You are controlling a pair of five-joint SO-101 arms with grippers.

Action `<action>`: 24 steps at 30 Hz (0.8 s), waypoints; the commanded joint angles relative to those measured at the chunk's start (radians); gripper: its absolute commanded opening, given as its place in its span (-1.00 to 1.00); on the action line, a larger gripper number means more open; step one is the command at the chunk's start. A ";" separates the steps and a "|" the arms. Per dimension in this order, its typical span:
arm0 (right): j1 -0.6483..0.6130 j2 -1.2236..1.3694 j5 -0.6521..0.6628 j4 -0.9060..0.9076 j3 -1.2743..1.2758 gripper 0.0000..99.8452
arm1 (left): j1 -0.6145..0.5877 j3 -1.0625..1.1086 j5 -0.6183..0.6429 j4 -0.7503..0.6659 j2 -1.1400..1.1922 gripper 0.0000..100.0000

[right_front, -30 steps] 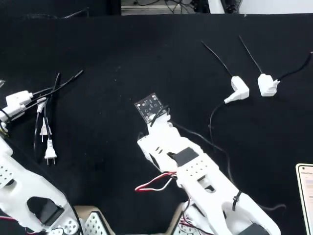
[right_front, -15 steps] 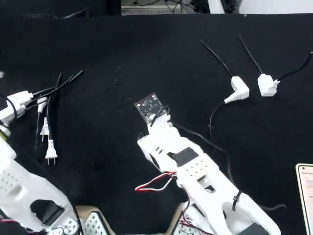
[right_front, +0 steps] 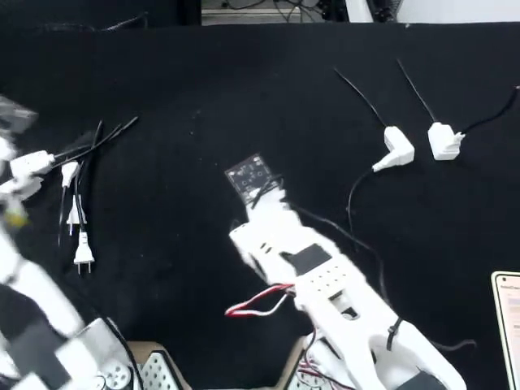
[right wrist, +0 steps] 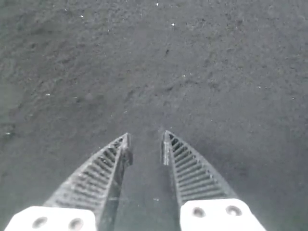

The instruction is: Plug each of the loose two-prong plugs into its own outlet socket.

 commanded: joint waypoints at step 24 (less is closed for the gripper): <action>0.250 -0.033 -0.114 -0.026 -0.038 -0.79 | 0.871 1.112 0.888 -0.812 -0.508 -0.65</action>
